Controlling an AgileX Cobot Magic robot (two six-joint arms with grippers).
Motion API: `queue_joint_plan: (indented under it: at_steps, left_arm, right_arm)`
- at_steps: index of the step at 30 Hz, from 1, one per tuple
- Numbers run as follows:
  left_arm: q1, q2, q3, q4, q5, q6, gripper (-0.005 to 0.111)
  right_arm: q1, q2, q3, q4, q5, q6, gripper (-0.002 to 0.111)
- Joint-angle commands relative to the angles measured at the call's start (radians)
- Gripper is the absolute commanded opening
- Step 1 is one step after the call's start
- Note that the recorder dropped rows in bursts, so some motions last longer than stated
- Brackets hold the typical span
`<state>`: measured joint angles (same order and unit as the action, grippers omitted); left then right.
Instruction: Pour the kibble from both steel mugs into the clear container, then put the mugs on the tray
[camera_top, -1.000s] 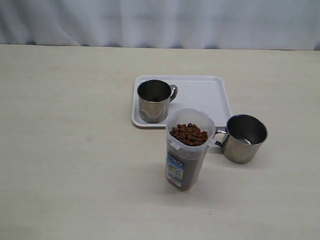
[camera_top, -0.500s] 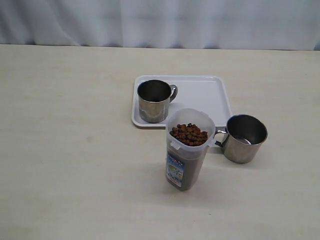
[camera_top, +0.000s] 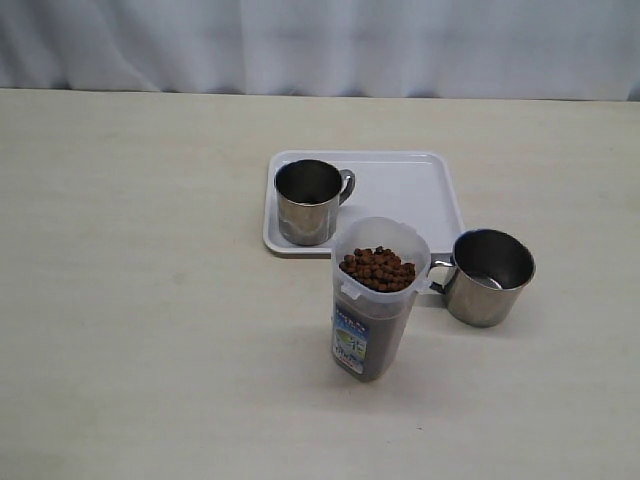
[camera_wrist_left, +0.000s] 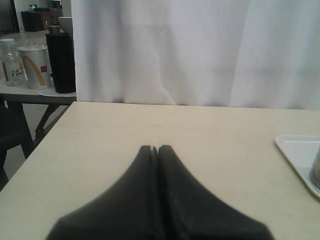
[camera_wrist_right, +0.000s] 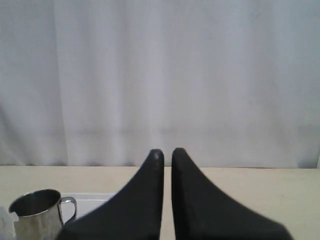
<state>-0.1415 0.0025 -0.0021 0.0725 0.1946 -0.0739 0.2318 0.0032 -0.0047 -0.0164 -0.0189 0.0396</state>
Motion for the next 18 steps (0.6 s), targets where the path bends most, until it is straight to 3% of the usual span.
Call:
queue_joint_plan:
  at_steps: [1,7,12,15,18]
  left_arm:
    - [0.001,-0.003,0.002,0.004,-0.006,-0.001,0.000]
    - [0.001,-0.003,0.002,0.004,-0.006,-0.001,0.000]
    - [0.001,-0.003,0.002,0.004,-0.006,-0.001,0.000]
    - [0.001,-0.003,0.002,0.004,-0.006,-0.001,0.000]
    - [0.001,-0.003,0.002,0.004,-0.006,-0.001,0.000]
  right_arm:
    - [0.003,-0.003,0.005,0.009,-0.086,0.007,0.004]
    - [0.003,0.008,0.005,0.024,-0.116,0.024,0.004]
    - [0.003,0.229,0.005,0.024,-0.152,0.024,0.008]
    - [0.003,0.400,0.005,0.024,-0.204,0.028,0.025]
    - [0.003,0.568,0.005,0.058,-0.258,0.028,0.061]
